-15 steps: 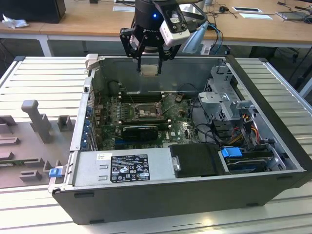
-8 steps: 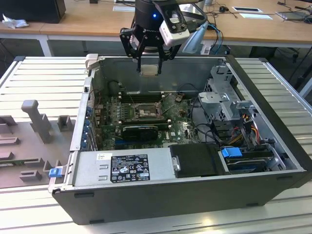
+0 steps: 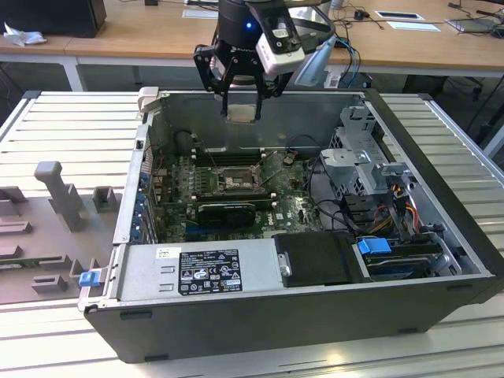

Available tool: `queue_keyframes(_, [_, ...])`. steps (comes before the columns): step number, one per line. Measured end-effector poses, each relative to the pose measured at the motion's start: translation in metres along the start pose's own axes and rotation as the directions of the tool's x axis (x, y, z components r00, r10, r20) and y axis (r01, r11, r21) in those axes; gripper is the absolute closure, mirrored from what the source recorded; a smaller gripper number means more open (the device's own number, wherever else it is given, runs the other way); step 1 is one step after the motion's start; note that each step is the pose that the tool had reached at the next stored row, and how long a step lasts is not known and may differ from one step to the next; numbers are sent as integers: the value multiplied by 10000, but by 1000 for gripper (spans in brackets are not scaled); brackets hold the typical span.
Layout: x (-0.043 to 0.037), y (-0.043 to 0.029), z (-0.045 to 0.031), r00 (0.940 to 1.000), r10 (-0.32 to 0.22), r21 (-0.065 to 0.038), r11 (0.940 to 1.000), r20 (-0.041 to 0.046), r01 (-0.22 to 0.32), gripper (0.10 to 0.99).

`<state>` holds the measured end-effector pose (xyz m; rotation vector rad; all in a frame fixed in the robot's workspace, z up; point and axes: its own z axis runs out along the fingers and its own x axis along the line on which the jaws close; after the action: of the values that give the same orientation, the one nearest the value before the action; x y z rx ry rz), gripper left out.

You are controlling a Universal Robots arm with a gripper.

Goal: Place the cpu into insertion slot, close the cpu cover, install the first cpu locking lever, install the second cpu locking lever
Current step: 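Place the cpu into insertion slot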

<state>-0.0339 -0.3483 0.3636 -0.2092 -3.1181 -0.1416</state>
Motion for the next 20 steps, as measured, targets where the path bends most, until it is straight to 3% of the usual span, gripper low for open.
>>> queue_keyframes(6, [0, -1, 3, 9984, 559, -11, 9984, 50, -559, 545])
queue_keyframes(11, [0, -1, 10, 9933, 1152, -28, 9933, 102, -1152, 545])
queue_keyframes(14, [0, -2, 18, 9831, 1826, -50, 9832, 160, -1826, 545])
queue_keyframes(16, [0, -2, 22, 9715, 2361, -71, 9717, 206, -2360, 545])
queue_keyframes(20, [0, -2, 25, 9566, 2903, -94, 9569, 252, -2902, 545])
